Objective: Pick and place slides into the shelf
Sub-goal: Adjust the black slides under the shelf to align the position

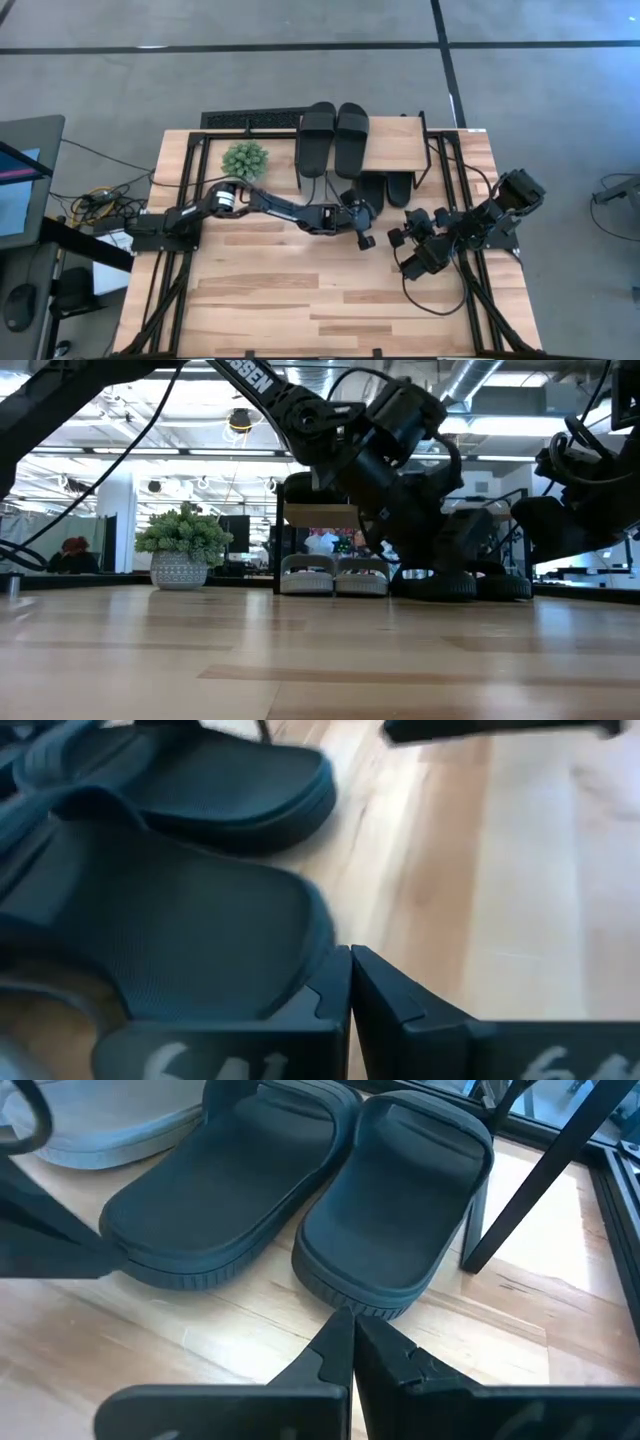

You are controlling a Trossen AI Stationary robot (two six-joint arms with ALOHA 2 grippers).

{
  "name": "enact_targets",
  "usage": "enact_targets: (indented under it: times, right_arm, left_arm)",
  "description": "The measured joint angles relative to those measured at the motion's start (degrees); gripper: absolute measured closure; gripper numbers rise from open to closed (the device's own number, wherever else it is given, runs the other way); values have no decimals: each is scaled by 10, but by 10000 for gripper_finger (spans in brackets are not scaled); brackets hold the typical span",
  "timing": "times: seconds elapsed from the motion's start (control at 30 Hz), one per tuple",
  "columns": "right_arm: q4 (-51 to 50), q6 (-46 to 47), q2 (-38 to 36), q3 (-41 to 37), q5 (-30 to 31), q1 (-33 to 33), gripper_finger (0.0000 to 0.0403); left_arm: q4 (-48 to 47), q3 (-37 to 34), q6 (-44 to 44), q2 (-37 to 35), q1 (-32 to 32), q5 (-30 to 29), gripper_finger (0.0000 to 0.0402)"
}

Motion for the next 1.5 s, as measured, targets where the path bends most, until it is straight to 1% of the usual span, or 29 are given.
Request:
enact_targets:
  times: [0.7,1.5]
  right_arm:
    - [14,0,0,0,0,0,403]
    - [16,0,0,0,0,0,403]
  left_arm:
    - [-7,0,-16,3,36,-5,401]
    - [13,-1,-18,3,41,-7,402]
